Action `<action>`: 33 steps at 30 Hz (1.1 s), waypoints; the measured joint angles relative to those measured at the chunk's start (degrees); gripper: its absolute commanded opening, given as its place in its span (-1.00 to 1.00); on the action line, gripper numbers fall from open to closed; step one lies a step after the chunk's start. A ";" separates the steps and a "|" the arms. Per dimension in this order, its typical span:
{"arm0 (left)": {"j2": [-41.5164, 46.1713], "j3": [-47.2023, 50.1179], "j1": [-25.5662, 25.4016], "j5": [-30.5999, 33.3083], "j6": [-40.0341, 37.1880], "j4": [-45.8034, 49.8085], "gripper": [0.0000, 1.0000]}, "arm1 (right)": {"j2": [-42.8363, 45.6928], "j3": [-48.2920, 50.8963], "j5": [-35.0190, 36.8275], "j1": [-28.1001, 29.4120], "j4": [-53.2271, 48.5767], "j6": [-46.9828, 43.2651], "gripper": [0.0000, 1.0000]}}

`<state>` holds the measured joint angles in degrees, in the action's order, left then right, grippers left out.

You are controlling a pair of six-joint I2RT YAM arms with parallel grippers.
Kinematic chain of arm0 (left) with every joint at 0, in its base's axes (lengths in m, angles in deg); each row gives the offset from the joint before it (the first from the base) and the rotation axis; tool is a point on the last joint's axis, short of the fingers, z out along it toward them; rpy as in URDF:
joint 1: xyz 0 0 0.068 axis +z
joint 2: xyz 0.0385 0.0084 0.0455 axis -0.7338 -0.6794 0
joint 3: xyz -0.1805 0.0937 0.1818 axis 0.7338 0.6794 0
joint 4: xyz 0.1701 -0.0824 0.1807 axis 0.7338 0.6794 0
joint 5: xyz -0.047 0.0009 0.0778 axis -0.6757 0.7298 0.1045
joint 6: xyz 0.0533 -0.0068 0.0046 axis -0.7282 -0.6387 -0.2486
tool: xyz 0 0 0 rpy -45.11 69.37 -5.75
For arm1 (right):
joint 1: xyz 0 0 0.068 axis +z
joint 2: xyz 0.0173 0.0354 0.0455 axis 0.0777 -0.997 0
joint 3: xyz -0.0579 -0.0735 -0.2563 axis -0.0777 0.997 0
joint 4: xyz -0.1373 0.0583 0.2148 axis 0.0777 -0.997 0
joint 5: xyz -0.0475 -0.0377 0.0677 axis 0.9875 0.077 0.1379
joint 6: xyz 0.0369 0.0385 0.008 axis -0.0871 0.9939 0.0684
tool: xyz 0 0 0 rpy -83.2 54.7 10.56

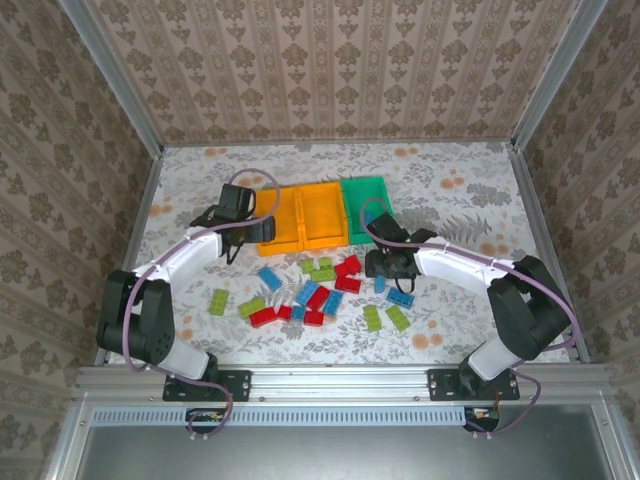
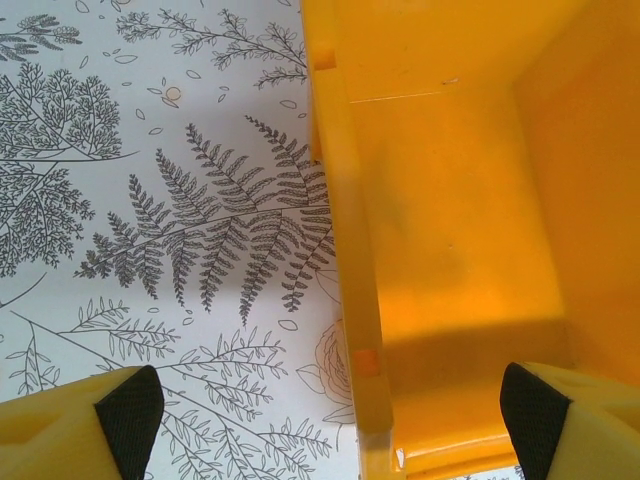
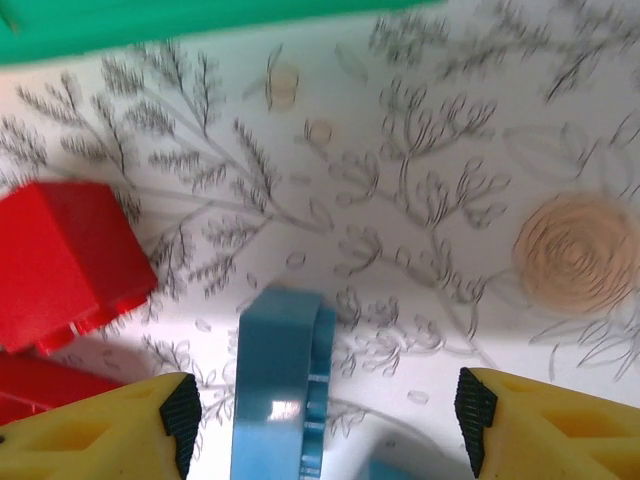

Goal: Sort the legos into containers by color

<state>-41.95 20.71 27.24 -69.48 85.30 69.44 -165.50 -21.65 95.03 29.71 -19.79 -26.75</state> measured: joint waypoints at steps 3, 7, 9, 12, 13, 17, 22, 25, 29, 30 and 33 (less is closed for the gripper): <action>0.00 0.04 -0.33 0.00 0.00 -0.26 0.83 | -0.39 0.26 -0.68 1.20 0.55 1.49 0.24; 0.00 0.13 -0.63 0.00 0.00 -0.37 0.83 | -2.84 0.22 -0.83 1.68 1.01 2.29 -0.01; 0.00 0.24 -0.63 0.00 0.00 -0.37 0.84 | -4.09 0.17 -0.81 1.68 0.92 2.54 -0.10; 0.04 0.55 -0.63 0.02 -0.02 -0.37 0.84 | -5.20 0.00 -0.81 1.68 0.79 2.64 -0.24; 0.04 0.59 -0.63 0.02 -0.02 -0.37 0.84 | -5.29 -0.11 -0.81 1.68 0.76 2.64 -0.29; 0.04 0.70 -0.63 0.04 -0.02 -0.39 0.84 | -5.01 -0.87 -0.52 1.68 0.83 2.78 -0.36; 0.07 0.70 -0.72 0.24 -0.02 -0.42 0.84 | -1.55 -2.47 0.31 1.57 0.76 2.05 -0.36; 0.11 0.81 -1.03 0.46 -0.04 -0.37 0.84 | 0.31 -5.86 0.70 0.68 1.44 1.16 -0.36; 0.46 0.96 -1.51 0.68 -0.11 -0.46 0.84 | -0.02 -10.54 0.61 -3.10 4.04 -0.24 -0.35; 0.68 1.11 -1.62 0.70 -0.20 -0.52 0.84 | -0.79 -11.93 0.50 -4.15 4.37 -0.57 -0.35; 1.42 1.70 -1.95 0.92 -0.22 -0.59 0.84 | -4.72 -16.44 0.22 -6.47 5.62 -1.68 -0.35</action>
<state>-40.53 22.41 25.29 -68.56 85.08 68.85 -170.22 -38.08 95.25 23.25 -14.17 -28.44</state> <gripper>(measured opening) 0.920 0.326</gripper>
